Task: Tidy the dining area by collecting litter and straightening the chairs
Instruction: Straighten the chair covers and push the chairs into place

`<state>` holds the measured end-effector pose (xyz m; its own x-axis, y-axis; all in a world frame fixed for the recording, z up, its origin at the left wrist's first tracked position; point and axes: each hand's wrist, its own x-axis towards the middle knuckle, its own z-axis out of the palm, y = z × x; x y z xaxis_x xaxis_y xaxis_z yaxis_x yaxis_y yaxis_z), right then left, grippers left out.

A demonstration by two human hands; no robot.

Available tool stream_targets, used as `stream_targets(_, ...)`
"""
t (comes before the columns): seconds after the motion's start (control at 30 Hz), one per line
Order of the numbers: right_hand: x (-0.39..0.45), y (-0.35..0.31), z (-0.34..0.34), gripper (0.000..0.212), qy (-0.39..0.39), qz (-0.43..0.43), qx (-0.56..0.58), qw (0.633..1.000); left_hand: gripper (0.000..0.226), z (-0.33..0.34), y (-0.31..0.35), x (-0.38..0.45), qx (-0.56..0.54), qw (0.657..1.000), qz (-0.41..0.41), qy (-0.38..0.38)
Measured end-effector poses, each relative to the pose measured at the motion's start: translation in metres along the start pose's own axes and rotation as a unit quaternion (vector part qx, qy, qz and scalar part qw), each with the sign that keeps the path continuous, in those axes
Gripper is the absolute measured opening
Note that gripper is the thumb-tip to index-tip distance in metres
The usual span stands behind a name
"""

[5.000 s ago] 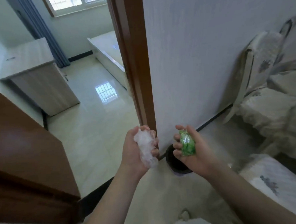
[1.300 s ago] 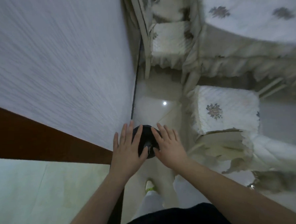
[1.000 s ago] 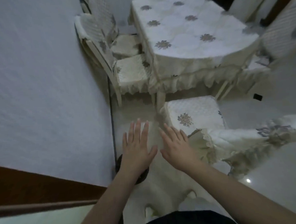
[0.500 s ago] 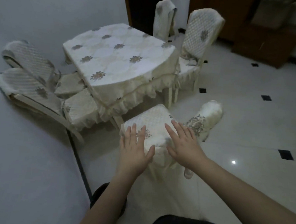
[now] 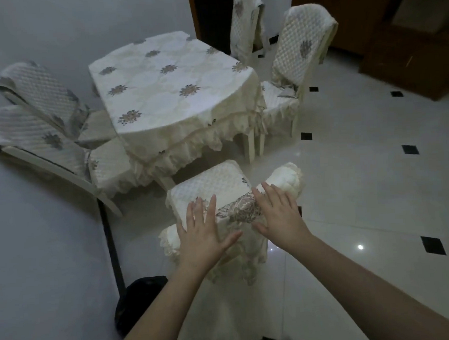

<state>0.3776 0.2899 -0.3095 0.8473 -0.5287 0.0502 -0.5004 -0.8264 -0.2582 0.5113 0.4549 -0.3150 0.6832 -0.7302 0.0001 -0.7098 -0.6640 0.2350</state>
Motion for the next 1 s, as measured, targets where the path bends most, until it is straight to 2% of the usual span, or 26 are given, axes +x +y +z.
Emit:
stream_targets(0.2, 0.031, 0.007, 0.008, 0.086, -0.017, -0.024, 0.004, 1.000, 0.112, 0.011, -0.009, 0.002, 0.020, 0.999, -0.046, -0.011)
stream_targets(0.47, 0.058, 0.009, 0.026, 0.075, -0.039, -0.066, -0.037, 0.996, 0.116, 0.021, -0.031, 0.021, 0.007, 0.998, -0.052, -0.036)
stream_targets(0.57, 0.065, 0.013, 0.026, 0.070, -0.053, -0.075, -0.040, 0.995, 0.105, 0.026, -0.041, 0.028, 0.030, 0.999, -0.018, -0.032)
stream_targets(0.67, 0.073, 0.021, 0.025, 0.067, -0.051, -0.072, -0.031, 0.996, 0.080, 0.034, -0.049, 0.035, 0.025, 0.999, 0.026, 0.012)
stream_targets(0.8, 0.086, 0.033, 0.023, 0.049, -0.041, -0.059, -0.053, 0.996, 0.048, 0.035, -0.053, 0.044, 0.025, 0.996, 0.067, 0.050)
stream_targets(0.9, 0.096, 0.049, 0.022, 0.055, -0.081, -0.102, -0.024, 0.991, 0.043, 0.033, -0.058, 0.049, 0.031, 0.994, 0.102, 0.040)
stream_targets(1.0, 0.107, 0.075, 0.013, 0.058, -0.107, -0.088, -0.004, 0.990, 0.042, 0.031, -0.059, 0.053, 0.033, 0.989, 0.136, 0.043)
